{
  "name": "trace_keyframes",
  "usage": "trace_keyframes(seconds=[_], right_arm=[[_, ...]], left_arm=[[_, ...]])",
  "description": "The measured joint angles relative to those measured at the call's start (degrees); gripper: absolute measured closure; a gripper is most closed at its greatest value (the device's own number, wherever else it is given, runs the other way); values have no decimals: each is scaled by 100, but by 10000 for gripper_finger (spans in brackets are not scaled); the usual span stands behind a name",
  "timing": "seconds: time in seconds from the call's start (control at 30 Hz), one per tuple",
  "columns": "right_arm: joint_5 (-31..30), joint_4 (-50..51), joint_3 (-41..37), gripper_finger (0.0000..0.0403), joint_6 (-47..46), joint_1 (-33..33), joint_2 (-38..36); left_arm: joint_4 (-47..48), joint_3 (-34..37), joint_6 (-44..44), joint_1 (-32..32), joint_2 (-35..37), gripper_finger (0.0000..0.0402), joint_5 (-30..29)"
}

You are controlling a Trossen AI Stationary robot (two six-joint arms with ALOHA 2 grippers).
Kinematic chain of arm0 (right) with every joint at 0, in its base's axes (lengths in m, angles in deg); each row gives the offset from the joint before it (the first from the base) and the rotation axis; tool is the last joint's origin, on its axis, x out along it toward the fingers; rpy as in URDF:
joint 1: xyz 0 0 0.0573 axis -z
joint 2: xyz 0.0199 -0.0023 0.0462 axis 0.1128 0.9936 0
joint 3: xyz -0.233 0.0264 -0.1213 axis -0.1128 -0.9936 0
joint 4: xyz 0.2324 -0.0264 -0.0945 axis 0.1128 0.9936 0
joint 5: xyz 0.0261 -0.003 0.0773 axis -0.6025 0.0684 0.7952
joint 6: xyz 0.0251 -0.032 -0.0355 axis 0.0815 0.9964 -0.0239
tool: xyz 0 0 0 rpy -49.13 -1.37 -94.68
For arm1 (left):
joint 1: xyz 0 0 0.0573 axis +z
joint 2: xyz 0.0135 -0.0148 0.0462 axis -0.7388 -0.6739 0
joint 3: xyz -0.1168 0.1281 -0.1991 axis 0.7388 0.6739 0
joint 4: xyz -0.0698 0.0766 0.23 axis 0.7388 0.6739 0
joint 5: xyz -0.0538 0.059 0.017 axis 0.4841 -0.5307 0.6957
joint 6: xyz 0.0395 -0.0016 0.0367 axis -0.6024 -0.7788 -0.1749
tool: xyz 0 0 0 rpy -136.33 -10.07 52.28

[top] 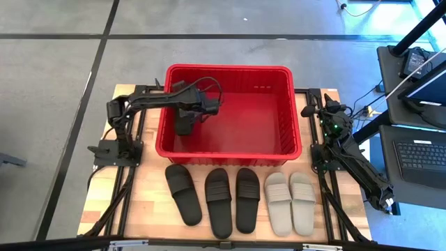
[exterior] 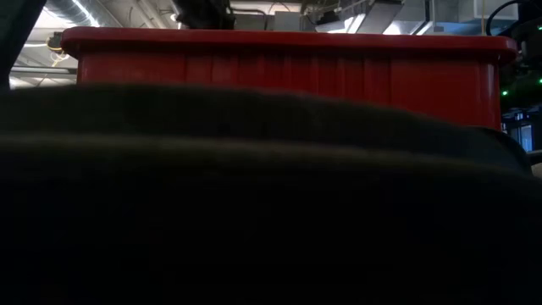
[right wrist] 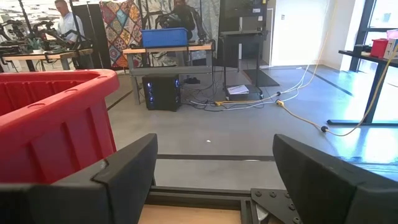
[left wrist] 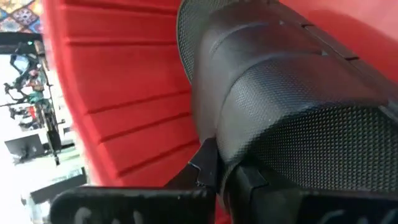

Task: Pick and place slides into bin
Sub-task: Put the black slide into the red bin

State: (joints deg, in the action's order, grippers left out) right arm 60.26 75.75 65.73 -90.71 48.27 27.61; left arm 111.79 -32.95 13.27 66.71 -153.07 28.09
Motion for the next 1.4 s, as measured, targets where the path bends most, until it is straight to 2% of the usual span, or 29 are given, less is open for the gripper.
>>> trace_keyframes(seconds=[0.23,0.4,0.87,1.07,1.4], right_arm=[[1,0,0,83,0,0,0],[2,0,0,83,0,0,0],[2,0,0,83,-2,0,0],[4,0,0,83,-2,0,0],[4,0,0,83,14,0,0]], left_arm=[[-773,302,-581,291,1,396,66],[-951,355,-913,507,1,396,97],[-1300,355,-1066,876,-71,396,425],[-1362,355,-1044,859,-297,396,907],[-1092,355,-874,737,-362,396,889]])
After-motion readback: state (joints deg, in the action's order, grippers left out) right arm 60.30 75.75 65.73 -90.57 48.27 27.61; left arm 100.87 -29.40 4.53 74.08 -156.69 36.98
